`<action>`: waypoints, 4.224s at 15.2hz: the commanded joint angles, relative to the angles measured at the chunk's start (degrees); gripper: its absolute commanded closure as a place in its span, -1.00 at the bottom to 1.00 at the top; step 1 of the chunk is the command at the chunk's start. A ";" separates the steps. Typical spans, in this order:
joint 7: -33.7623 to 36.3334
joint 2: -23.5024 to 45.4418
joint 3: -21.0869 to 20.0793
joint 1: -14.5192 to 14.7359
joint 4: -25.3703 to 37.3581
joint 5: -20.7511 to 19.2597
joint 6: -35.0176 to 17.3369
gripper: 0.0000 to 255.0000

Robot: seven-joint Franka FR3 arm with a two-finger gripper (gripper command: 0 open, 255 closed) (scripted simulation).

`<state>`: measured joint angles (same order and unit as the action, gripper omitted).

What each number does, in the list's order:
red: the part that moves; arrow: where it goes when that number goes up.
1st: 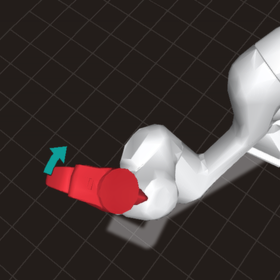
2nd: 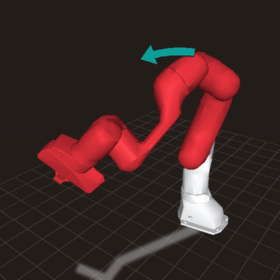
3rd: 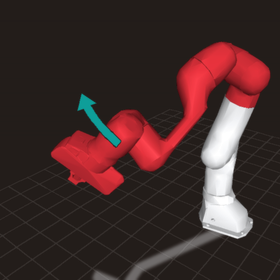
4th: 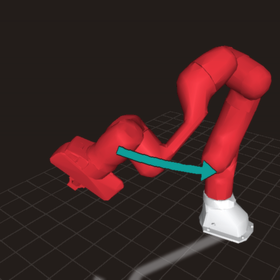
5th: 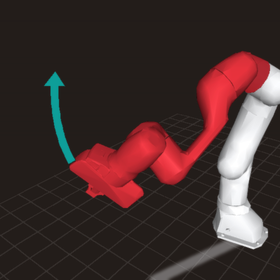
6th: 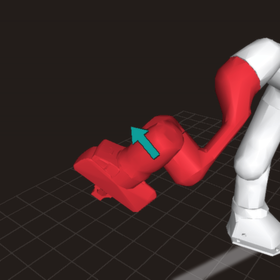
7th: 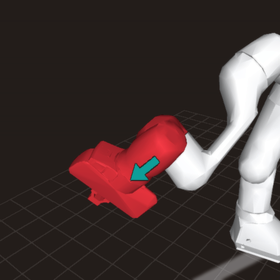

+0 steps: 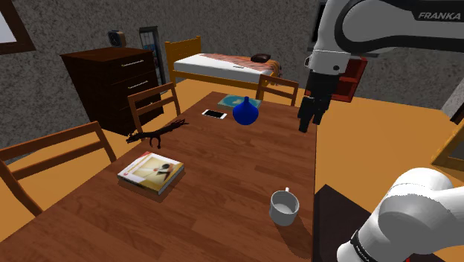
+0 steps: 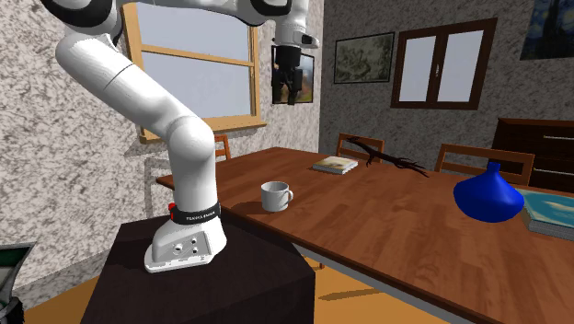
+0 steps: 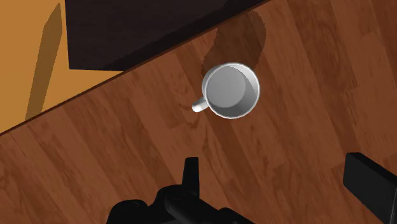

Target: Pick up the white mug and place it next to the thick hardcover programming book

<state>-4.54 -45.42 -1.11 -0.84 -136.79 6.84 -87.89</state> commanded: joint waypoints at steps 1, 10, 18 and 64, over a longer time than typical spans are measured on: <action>0.00 0.00 0.00 0.00 0.00 0.00 0.00 -1.00; 5.65 -5.04 -8.01 2.28 -18.82 3.45 -16.65 -1.00; 11.75 -0.71 -17.15 5.91 -31.01 8.34 -35.24 -1.00; 17.65 7.37 -24.72 7.18 -34.14 10.59 -47.77 1.00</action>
<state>13.27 -37.12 -26.18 6.33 -171.21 17.60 -136.90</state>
